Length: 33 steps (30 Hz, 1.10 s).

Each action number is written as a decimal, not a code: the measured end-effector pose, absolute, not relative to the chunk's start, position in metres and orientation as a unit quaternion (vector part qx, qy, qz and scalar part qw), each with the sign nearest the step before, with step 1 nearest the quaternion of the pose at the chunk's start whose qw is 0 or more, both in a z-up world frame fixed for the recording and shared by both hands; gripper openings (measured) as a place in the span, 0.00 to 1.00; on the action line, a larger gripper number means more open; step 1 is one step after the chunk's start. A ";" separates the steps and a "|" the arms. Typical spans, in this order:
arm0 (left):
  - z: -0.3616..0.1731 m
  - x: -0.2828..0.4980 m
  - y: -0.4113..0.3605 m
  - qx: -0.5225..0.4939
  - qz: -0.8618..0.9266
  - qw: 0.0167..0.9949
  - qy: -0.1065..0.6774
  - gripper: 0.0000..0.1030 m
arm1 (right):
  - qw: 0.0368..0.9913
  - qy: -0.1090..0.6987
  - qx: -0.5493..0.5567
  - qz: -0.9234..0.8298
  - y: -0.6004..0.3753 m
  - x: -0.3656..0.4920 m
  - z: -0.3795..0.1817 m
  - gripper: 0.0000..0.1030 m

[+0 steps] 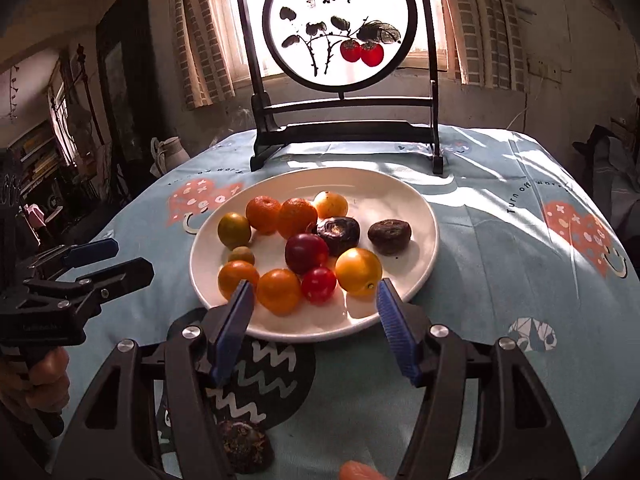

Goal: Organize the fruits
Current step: 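Grasp the last passion fruit with the right tool while the left tool grasps a red cherry tomato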

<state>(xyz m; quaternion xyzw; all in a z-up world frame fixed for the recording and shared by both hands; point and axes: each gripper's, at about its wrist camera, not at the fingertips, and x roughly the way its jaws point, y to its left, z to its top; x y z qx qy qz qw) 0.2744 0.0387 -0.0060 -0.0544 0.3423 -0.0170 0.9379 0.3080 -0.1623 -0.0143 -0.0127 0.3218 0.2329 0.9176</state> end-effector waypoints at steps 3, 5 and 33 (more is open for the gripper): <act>-0.020 0.264 0.051 -0.054 0.027 0.932 0.357 0.96 | 0.906 0.350 -0.027 0.238 -0.158 0.290 -0.029 0.62; -0.020 0.262 0.060 -0.056 0.053 0.933 0.351 0.96 | 0.896 0.364 -0.028 0.254 -0.155 0.283 -0.034 0.62; -0.018 0.261 0.067 -0.086 0.041 0.924 0.369 0.96 | 0.851 0.433 -0.125 0.269 -0.122 0.252 -0.064 0.43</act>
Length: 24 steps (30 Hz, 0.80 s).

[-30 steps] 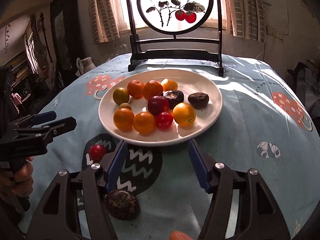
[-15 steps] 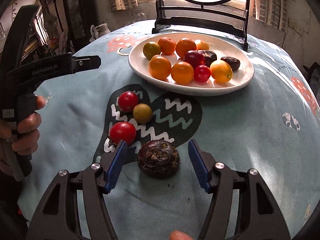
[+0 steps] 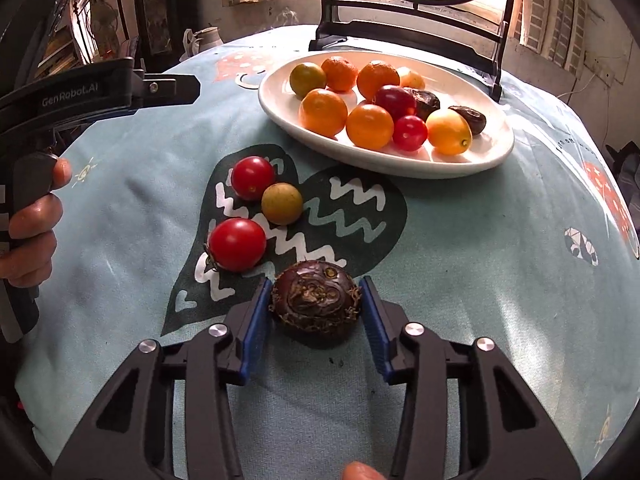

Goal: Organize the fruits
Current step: 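Grasp the last passion fruit with the right tool while the left tool grasps a red cherry tomato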

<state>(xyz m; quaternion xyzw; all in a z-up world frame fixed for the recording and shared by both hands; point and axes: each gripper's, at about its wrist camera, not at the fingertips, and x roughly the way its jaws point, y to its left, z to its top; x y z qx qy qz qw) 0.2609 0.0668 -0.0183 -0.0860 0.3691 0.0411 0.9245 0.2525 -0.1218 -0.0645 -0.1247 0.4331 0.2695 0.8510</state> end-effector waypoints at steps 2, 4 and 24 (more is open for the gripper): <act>-0.020 0.261 0.066 -0.084 0.040 0.923 0.372 0.96 | 0.850 0.437 -0.106 0.274 -0.127 0.255 -0.063 0.43; -0.020 0.261 0.064 -0.081 0.030 0.923 0.375 0.96 | 0.853 0.439 -0.078 0.271 -0.135 0.261 -0.059 0.43; -0.057 0.239 -0.021 0.040 -0.184 0.878 0.440 0.36 | 0.864 0.450 -0.039 0.224 -0.159 0.278 -0.060 0.43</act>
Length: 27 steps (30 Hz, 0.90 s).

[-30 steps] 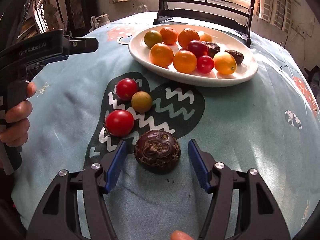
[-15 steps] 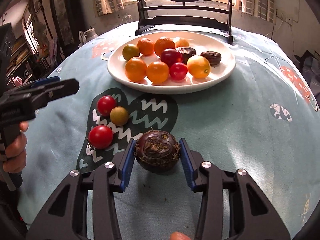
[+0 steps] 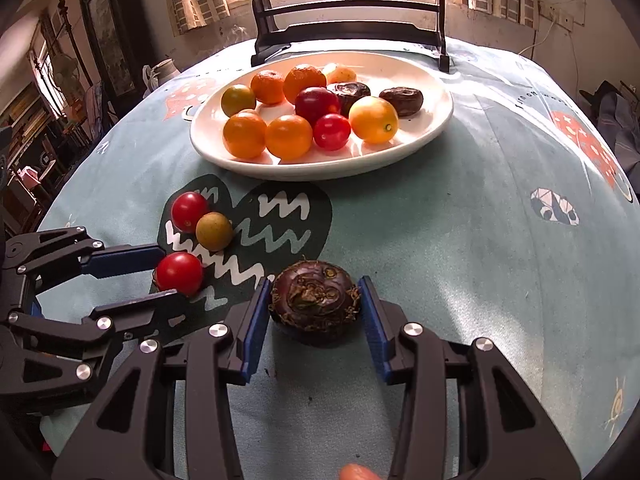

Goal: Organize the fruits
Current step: 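Grasp the last passion fruit with the right tool while the left tool grasps a red cherry tomato, then carry the passion fruit and tomato over the plate and open both tools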

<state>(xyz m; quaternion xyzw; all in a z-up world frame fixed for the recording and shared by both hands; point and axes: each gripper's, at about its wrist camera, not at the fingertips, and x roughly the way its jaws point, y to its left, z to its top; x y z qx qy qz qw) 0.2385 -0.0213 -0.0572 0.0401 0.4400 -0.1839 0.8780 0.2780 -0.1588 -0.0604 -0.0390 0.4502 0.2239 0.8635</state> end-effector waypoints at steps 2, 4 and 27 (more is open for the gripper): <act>-0.060 0.239 -0.021 0.040 -0.180 0.878 0.441 0.35 | 0.863 0.450 -0.039 0.226 -0.159 0.277 -0.060 0.43; -0.061 0.240 -0.021 0.042 -0.178 0.879 0.440 0.35 | 0.863 0.450 -0.040 0.225 -0.159 0.278 -0.060 0.43; -0.057 0.238 -0.016 0.035 -0.159 0.893 0.420 0.28 | 0.870 0.424 -0.037 0.248 -0.157 0.267 -0.048 0.43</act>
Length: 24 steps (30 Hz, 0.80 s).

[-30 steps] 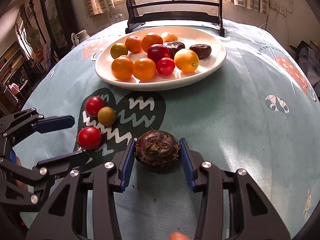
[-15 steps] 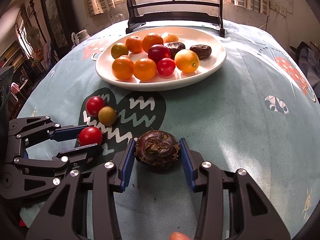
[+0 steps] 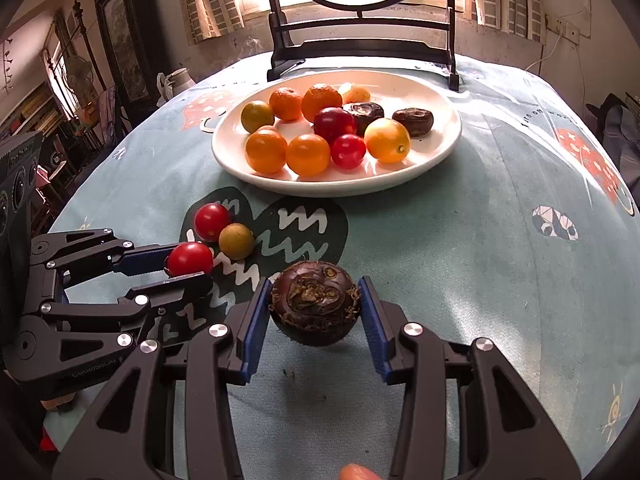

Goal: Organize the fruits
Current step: 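Carry the passion fruit and tomato over the plate and open both tools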

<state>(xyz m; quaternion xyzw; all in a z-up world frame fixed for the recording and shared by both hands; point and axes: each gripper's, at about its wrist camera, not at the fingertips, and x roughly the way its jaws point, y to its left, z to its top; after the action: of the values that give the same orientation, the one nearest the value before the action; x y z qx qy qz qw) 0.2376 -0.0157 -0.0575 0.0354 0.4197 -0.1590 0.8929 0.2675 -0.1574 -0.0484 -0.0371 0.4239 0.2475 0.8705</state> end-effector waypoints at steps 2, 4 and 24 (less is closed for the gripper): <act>-0.054 0.236 -0.014 0.029 -0.160 0.896 0.414 0.28 | 0.872 0.415 -0.030 0.256 -0.158 0.267 -0.045 0.43; -0.046 0.236 -0.012 0.028 -0.151 0.904 0.398 0.28 | 0.878 0.395 -0.014 0.270 -0.161 0.266 -0.038 0.43; -0.015 0.410 0.003 -0.011 -0.046 0.921 0.386 0.64 | 0.918 0.332 0.036 0.216 -0.159 0.401 -0.021 0.60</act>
<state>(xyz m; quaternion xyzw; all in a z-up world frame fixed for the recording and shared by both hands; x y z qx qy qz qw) 0.4105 0.0034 -0.0146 -0.0109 0.3858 -0.0456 0.9214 0.4012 -0.1593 -0.0209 0.0361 0.3317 0.2158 0.9177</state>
